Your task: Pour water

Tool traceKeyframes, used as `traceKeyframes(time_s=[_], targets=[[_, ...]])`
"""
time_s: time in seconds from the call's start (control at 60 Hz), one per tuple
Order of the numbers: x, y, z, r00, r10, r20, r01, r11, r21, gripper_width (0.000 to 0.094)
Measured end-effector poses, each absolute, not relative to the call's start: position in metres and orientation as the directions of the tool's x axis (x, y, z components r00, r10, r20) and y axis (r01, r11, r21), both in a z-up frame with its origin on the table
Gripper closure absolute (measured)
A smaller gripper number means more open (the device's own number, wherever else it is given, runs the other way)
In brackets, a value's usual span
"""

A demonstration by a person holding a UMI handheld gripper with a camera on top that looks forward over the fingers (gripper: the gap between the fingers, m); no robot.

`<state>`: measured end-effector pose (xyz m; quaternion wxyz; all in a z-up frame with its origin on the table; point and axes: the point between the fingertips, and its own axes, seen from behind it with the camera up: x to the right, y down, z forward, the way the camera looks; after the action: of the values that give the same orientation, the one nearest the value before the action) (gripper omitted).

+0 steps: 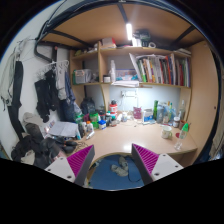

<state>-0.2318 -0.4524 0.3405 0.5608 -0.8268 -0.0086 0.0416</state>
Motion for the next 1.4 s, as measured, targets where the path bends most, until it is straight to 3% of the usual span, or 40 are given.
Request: traceKeyframes(time_s=[0.317,0.583,0.733,1.0,1.25,1.283,1.35,1.4], targets=[[-0.186,-0.452,0.321,0.998,0.01,-0.062,-0.054,-0.379,-0.924,0.012],[-0.051,-0.428,0.277,0.991,-0.123,0.054,0.0,-0.406,-0.914,0.0121],[0.044,-0.382,0.254,0.976,-0.208,0.068,-0.005,-0.334,-0.943,0.0121],[0.218,-0.254,0.158,0.95,-0.303,0.073,-0.01,-0.264,-0.964,0.0127],[0.29,-0.163,0.073,0.95,-0.311,0.003,-0.072,-0.23,-0.971,0.013],[0.294,-0.153,0.069,0.952,-0.305,-0.004,-0.074,-0.22,-0.973,0.0145],[0.302,-0.137,0.059,0.953,-0.304,-0.011,-0.081,-0.22,-0.972,0.0493],[0.311,-0.131,0.062,0.939,-0.343,-0.031,-0.1,-0.186,-0.978,0.0507]])
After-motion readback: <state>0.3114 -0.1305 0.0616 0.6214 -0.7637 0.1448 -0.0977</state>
